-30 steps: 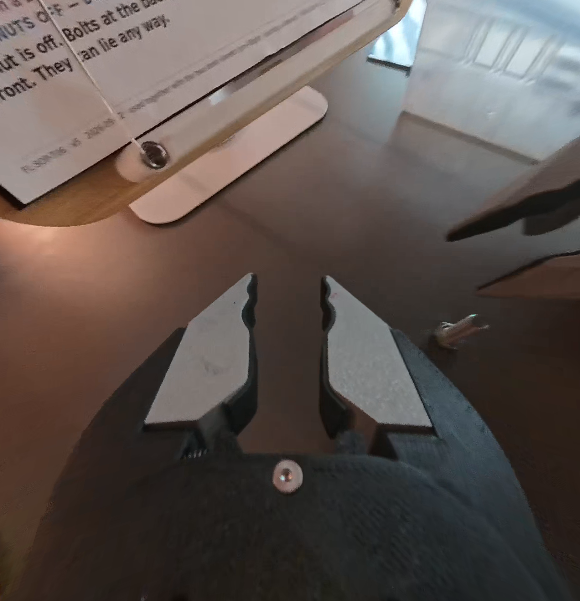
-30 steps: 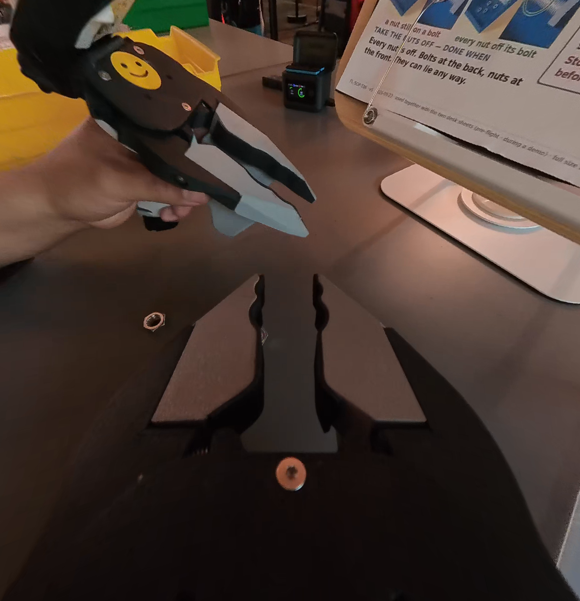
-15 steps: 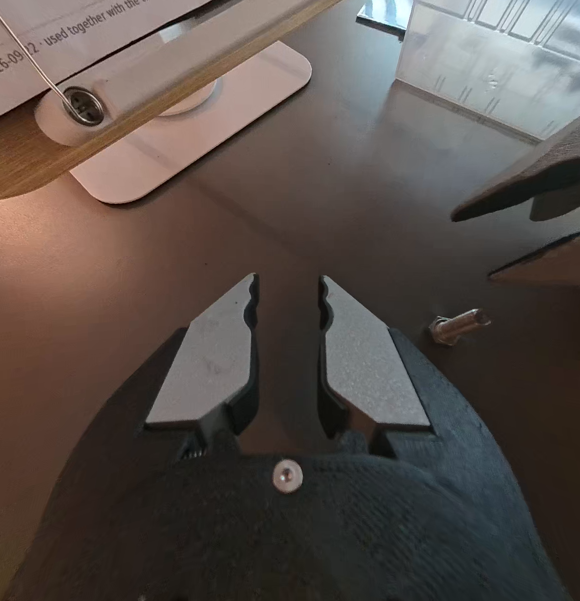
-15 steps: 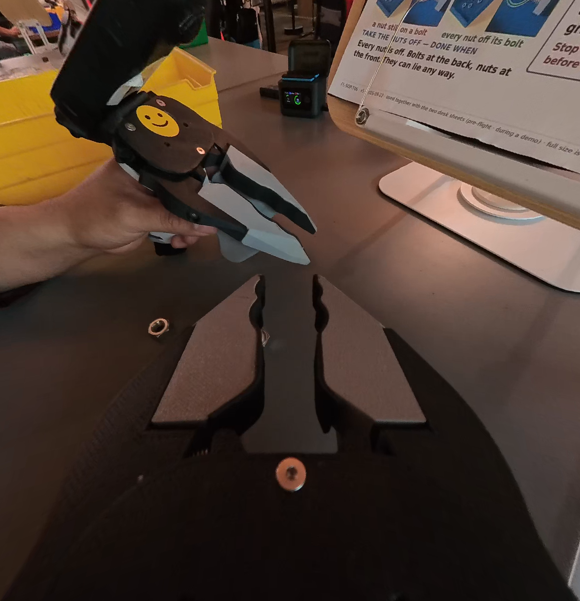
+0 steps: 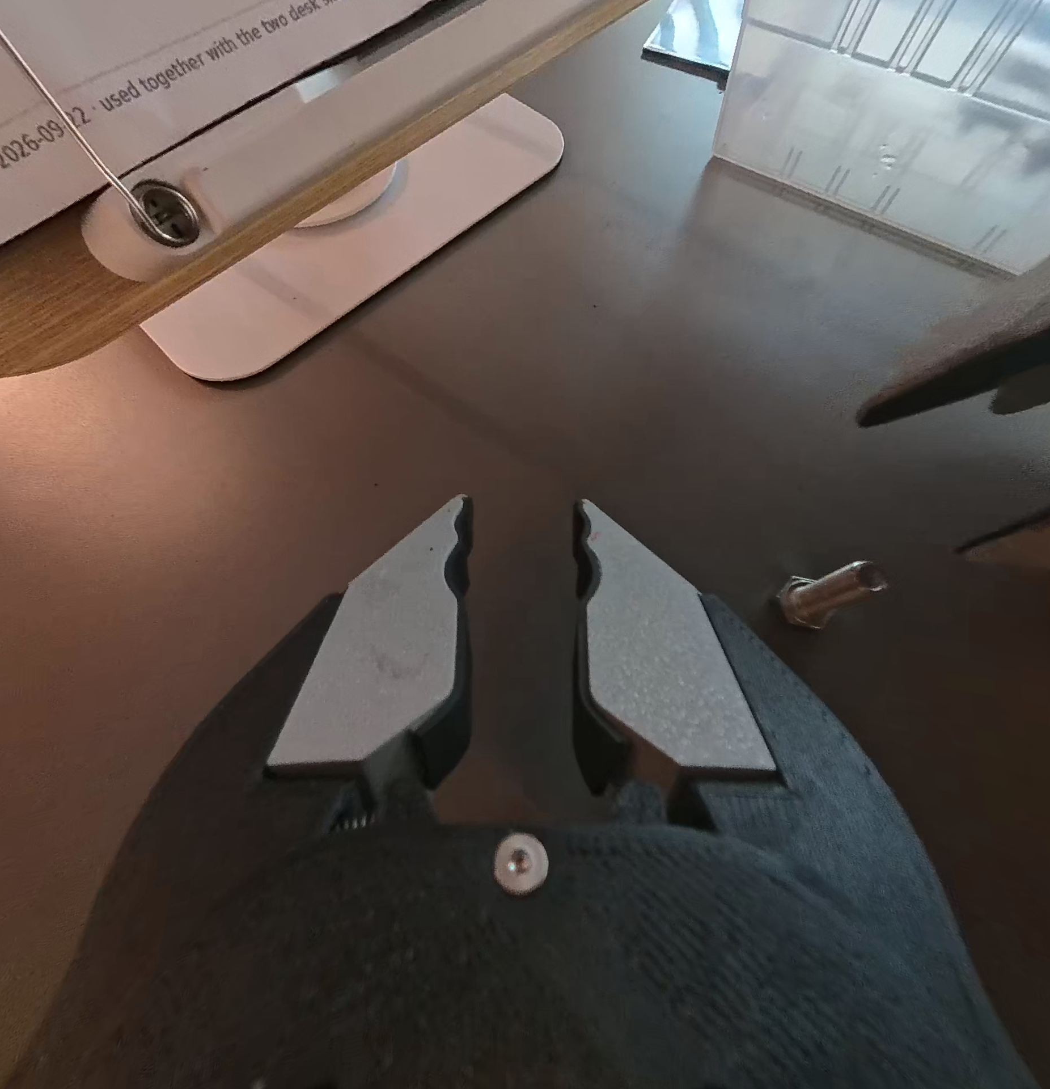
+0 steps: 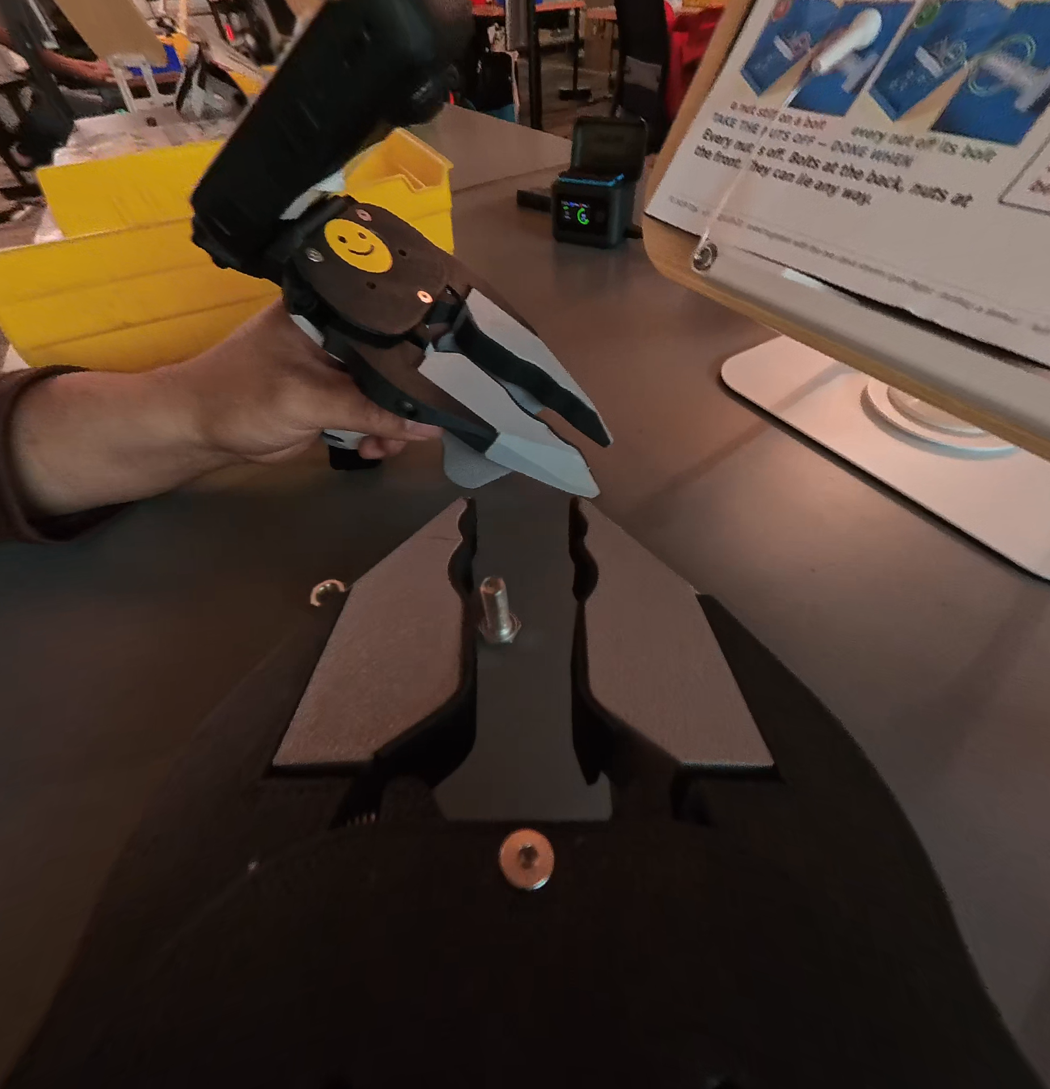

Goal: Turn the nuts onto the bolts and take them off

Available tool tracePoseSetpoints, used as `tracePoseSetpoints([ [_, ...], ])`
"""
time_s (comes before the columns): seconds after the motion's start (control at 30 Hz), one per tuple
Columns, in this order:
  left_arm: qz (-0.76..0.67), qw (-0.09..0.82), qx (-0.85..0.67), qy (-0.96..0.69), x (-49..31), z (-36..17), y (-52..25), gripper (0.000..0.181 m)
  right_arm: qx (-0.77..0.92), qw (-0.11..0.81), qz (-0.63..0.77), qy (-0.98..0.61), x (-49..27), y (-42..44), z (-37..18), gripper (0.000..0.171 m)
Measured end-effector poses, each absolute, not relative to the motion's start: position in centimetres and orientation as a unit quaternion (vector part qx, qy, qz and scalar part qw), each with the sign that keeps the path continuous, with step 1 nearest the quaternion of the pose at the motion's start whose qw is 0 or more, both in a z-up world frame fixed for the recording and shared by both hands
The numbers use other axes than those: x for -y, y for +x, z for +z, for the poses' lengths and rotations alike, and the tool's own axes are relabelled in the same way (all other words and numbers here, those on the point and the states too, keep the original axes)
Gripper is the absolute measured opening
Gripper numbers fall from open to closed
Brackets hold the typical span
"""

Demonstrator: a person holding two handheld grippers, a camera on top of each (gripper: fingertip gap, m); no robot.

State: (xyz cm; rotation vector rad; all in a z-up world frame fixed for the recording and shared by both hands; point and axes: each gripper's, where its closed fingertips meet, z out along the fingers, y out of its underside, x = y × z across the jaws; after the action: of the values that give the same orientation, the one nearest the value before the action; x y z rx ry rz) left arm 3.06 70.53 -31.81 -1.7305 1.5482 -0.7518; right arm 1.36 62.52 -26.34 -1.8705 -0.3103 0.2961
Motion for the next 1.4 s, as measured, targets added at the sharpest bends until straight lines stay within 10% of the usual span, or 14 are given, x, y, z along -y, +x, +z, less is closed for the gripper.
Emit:
tracePoseSetpoints([
  [1.4, -0.305, 0.327, -0.591, -0.672, -70.9, -31.9, 2.9, 0.027, 0.326, 0.439, 0.161, -0.821, -59.8, -7.9, -31.2, 0.034],
])
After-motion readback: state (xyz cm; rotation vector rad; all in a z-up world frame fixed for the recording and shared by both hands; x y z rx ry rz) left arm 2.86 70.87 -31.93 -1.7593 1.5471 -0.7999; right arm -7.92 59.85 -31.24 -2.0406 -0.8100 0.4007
